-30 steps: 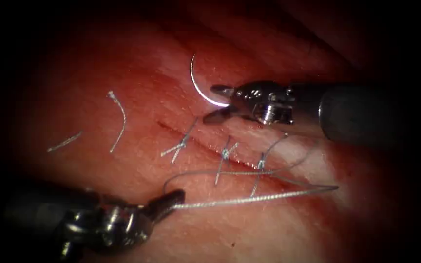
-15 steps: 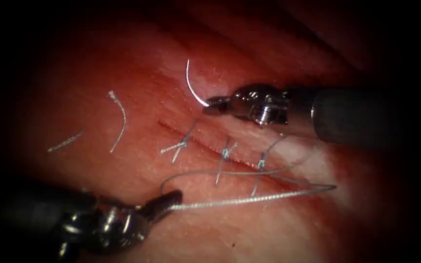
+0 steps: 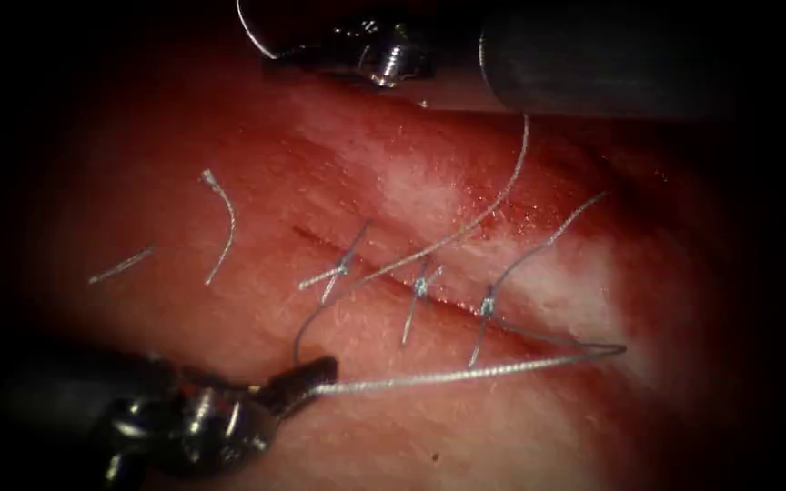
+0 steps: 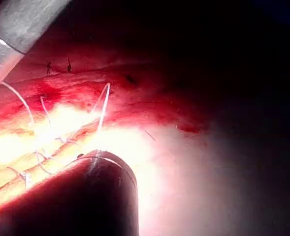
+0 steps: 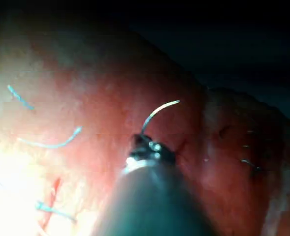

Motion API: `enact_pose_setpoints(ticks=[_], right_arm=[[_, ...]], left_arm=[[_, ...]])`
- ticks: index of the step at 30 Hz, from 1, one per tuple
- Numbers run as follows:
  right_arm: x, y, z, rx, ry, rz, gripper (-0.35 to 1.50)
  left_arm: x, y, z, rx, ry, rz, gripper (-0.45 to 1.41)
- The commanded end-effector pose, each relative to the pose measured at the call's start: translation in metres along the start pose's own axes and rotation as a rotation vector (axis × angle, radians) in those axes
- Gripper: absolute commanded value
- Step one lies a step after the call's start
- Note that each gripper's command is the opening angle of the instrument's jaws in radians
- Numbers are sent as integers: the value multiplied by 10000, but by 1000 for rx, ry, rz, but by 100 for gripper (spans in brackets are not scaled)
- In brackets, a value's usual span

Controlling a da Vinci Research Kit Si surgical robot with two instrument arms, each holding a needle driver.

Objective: Wound Closure

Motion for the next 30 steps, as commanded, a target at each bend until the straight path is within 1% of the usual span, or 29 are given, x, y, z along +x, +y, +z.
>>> enact_pose_setpoints(ticks=[1, 2, 3, 4, 6, 7, 8, 9, 10, 11, 12, 13, 14, 15, 17, 18, 19, 20, 21, 23, 24, 25, 26, 27, 28, 29, 30], right_arm=[[19, -1, 30, 17, 32, -9, -35], [25, -4, 39, 29, 46, -13, -35], [39, -10, 58, 42, 59, -19, -35], [39, -10, 58, 42, 59, -19, -35], [57, -17, 84, 63, 73, -31, -35], [60, -18, 90, 70, 76, -34, -35], [66, -18, 102, 64, 82, -44, 52], [66, -18, 102, 64, 82, -44, 52], [68, -17, 105, 59, 87, -55, 89], [71, -15, 106, 68, 106, -6, 130], [71, -14, 102, 65, 123, 2, 135], [72, -10, 86, 44, 147, 25, 143], [73, -7, 77, 37, 152, 30, 145], [75, -1, 51, 31, 169, 42, 148], [74, 4, 22, 43, 201, 50, 148], [72, 8, -13, 66, 231, 64, 148], [70, 10, -29, 73, 240, 67, 148], [64, 12, -67, 92, 272, 71, 148], [51, 11, -103, 99, 302, 72, 148], [29, 3, -141, 112, 307, 60, 145], [-2, -11, -175, 149, 312, 34, 109], [-2, -11, -175, 149, 312, 34, 109], [-31, -24, -200, 194, 297, 104, 17], [-50, -32, -212, 187, 291, 104, -11], [-62, -35, -219, 177, 286, 103, -18], [-89, -39, -230, 167, 278, 99, -35], [-113, -40, -234, 148, 273, 86, -35]], left_arm=[[3, 5, 5, -2, 1, 2, -45], [2, 5, 4, -3, 1, 2, -45], [2, 4, 4, -3, 2, 1, -45], [2, 4, 4, -3, 2, 1, -45], [0, 3, 2, -4, 4, -5, -45], [0, 2, 2, -5, 4, -11, -45], [0, 2, 2, -5, 5, -17, -45], [0, 2, 2, -5, 5, -17, -45], [0, 2, 2, -8, 4, -17, -45], [0, 0, 4, -17, 3, -23, -45], [1, -1, 4, -20, 2, -24, -45], [2, -5, 6, -23, 1, -26, -45], [3, -7, 7, -24, 4, -27, -45], [4, -11, 8, -29, 7, -30, -45], [5, -15, 9, -31, 10, -33, -45], [7, -20, 9, -39, 16, -36, -45], [8, -21, 9, -42, 18, -37, -45], [10, -25, 9, -44, 24, -39, -45], [12, -29, 8, -54, 43, -42, -45], [12, -33, 6, -66, 60, -37, -45], [11, -40, 6, -83, 82, -38, -45], [11, -40, 6, -83, 82, -38, -45], [10, -47, 8, -88, 103, -41, -45], [10, -52, 10, -91, 131, -42, -45], [10, -56, 13, -94, 155, -42, -45], [10, -61, 20, -79, 191, -36, -45], [8, -66, 30, -69, 212, -28, -45]])
